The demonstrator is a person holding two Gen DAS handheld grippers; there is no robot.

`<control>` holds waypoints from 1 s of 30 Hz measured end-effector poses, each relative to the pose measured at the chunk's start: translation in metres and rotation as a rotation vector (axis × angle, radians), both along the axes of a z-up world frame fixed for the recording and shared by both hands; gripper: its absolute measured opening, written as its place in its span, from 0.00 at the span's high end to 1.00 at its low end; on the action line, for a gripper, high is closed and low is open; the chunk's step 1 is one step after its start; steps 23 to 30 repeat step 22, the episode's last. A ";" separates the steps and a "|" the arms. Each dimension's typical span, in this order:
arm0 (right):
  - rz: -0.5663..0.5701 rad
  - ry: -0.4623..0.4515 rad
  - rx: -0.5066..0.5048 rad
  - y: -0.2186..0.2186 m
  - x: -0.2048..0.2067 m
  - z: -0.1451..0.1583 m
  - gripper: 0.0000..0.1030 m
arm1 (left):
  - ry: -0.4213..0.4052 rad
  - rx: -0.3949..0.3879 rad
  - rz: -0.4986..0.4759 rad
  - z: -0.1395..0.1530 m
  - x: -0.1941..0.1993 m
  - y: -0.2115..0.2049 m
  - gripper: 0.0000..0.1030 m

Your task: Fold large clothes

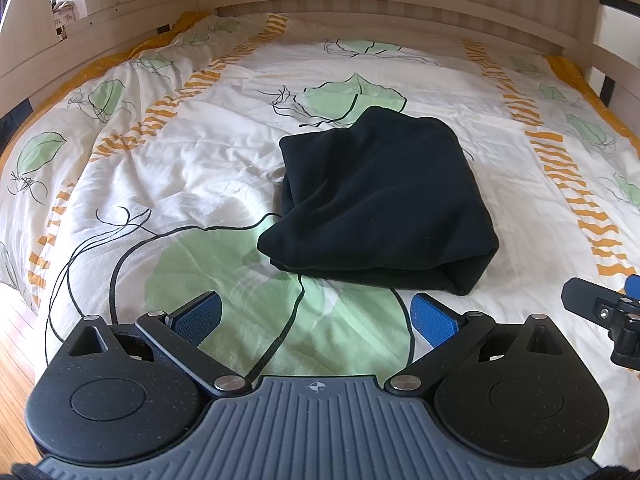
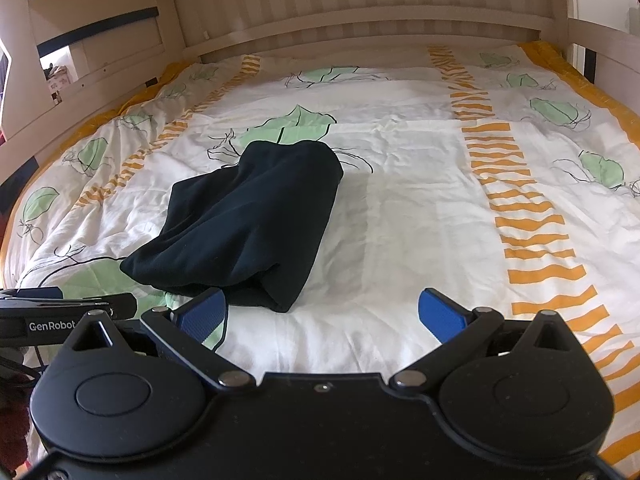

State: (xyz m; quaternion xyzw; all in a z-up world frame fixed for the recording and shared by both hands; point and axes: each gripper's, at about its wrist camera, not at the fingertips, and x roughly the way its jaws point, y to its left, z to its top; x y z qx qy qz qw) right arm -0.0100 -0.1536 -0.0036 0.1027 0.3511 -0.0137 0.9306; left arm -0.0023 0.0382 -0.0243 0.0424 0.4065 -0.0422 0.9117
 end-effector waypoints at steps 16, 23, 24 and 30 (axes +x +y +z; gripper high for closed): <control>0.013 0.025 0.006 0.003 0.004 -0.005 0.01 | 0.013 -0.004 0.001 -0.003 0.005 0.004 0.01; 0.014 0.035 0.010 0.004 0.005 -0.006 0.01 | 0.022 -0.006 -0.004 -0.004 0.007 0.004 0.01; 0.014 0.035 0.010 0.004 0.005 -0.006 0.01 | 0.022 -0.006 -0.004 -0.004 0.007 0.004 0.01; 0.014 0.035 0.010 0.004 0.005 -0.006 0.01 | 0.022 -0.006 -0.004 -0.004 0.007 0.004 0.01</control>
